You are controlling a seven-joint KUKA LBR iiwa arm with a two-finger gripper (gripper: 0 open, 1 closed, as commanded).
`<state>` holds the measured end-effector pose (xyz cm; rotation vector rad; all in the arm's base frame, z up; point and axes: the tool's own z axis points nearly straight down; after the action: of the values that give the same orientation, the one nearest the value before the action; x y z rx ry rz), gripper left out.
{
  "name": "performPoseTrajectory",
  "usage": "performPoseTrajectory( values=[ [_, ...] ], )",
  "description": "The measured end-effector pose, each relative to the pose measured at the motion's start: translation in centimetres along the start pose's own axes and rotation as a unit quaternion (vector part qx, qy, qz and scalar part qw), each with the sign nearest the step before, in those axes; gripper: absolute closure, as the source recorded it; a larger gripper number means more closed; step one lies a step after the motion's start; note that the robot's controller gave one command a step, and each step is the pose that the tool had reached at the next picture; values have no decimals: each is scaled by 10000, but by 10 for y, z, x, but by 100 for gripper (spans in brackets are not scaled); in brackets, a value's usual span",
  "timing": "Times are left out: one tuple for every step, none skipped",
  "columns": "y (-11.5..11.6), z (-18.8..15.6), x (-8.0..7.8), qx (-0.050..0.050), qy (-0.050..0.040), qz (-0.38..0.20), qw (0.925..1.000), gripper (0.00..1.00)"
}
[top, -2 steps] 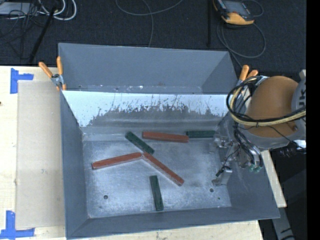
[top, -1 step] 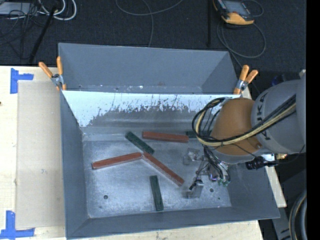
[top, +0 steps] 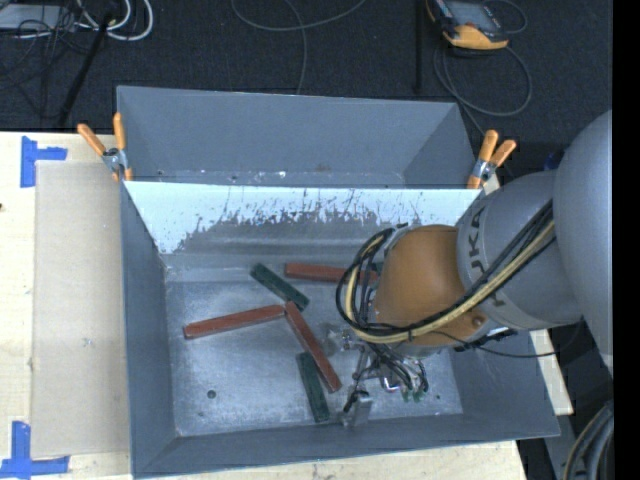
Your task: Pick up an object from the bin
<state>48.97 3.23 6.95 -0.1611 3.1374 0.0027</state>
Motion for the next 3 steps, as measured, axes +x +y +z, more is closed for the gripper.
performPoseTrajectory(
  values=[
    [36, -120, -22, 6, -45, -315, 9995, 0],
    [90, -21, -52, -2, 27, -1210, 9926, 0],
    [136, 1, -107, -6, -4, -271, 9996, 0]
  ],
)
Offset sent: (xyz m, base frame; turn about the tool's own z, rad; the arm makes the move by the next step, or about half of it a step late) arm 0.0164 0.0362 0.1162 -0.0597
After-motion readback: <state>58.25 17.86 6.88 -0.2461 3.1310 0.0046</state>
